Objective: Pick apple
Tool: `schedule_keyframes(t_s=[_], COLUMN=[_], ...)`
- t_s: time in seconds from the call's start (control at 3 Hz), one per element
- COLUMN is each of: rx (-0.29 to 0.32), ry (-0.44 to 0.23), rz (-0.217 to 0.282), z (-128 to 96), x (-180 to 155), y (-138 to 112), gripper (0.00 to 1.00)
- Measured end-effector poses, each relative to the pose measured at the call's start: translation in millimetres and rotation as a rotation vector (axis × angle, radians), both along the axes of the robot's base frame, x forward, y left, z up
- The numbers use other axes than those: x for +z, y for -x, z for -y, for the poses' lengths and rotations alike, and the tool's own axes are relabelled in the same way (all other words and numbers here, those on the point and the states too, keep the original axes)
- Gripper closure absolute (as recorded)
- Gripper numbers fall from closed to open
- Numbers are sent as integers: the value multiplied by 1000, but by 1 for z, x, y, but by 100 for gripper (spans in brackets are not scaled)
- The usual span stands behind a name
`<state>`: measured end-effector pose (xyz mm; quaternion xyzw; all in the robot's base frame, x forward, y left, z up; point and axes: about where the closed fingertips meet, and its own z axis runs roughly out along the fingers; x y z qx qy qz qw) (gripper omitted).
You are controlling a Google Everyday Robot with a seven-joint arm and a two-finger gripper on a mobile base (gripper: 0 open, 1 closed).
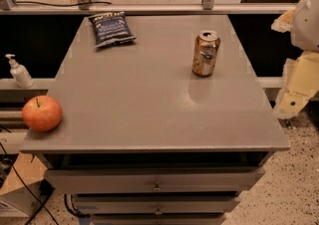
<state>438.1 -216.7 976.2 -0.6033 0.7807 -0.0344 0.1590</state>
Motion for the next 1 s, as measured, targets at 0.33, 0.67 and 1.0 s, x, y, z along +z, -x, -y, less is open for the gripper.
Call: schedule_keyframes(t_s=[0.33, 0.67, 1.0], rx=[8, 86, 222], ry=[-10, -76, -218], rz=[9, 25, 51], z=[-3, -31, -90], x=[2, 4, 3], y=[0, 1, 5], gripper=[0, 0, 0])
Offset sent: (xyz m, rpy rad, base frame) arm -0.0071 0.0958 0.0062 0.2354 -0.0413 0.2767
